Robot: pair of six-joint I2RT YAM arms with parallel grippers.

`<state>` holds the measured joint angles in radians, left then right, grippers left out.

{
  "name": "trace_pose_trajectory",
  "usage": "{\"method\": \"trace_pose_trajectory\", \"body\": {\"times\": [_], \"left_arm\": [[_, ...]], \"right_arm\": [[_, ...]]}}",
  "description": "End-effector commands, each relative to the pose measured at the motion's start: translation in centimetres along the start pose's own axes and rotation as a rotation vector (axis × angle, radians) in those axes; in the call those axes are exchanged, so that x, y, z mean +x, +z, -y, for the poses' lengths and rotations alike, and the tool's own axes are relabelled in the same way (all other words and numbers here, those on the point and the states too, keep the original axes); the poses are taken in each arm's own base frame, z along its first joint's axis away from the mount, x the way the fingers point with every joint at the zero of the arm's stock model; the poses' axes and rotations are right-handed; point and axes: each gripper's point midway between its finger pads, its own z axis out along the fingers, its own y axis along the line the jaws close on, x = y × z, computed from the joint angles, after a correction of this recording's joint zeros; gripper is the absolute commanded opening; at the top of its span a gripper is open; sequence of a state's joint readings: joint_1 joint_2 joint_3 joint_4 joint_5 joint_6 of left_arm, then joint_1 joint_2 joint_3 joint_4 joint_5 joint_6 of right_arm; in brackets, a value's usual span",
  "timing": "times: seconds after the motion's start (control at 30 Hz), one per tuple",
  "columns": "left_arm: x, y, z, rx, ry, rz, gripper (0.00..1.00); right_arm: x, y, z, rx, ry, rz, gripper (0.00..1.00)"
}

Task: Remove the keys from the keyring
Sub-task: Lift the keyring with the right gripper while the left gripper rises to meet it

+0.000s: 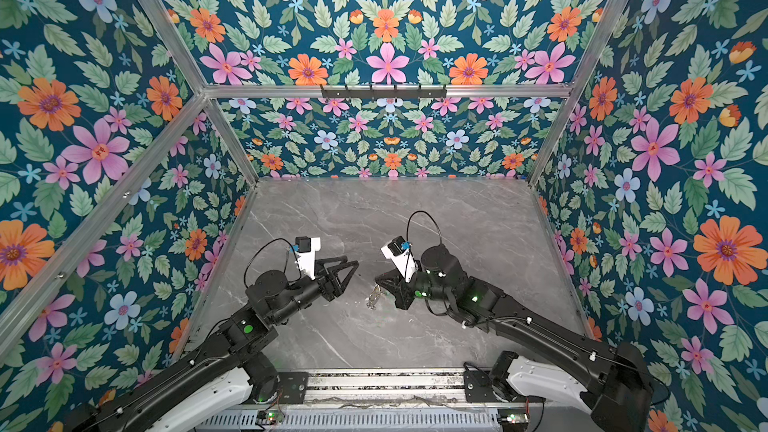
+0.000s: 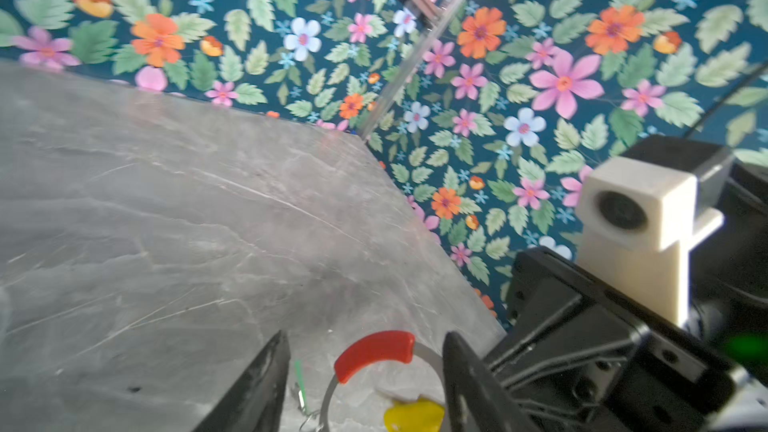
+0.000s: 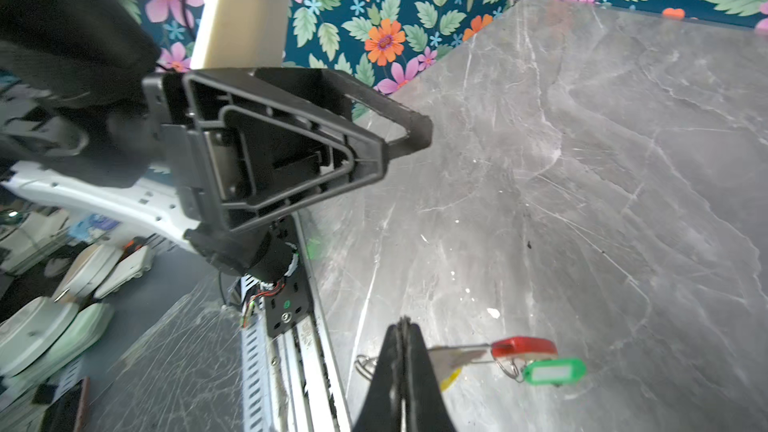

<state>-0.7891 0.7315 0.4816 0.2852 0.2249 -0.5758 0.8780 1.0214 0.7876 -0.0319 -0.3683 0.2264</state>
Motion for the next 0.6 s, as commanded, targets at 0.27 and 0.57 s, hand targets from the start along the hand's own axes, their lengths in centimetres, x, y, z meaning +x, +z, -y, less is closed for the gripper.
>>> {"method": "trace_pose_trajectory", "body": {"times": [0.27, 0.57], "left_arm": [[-1.2, -1.9, 9.3, 0.488, 0.162, -0.011, 0.32], [-0.8, -2.8, 11.4, 0.635, 0.153, -0.036, 0.19]], "right_arm": [[-2.5, -3.7, -4.1, -0.153, -0.058, 0.086, 0.00], [-4.7, -5.5, -5.2, -0.168, -0.076, 0.174, 0.00]]}}
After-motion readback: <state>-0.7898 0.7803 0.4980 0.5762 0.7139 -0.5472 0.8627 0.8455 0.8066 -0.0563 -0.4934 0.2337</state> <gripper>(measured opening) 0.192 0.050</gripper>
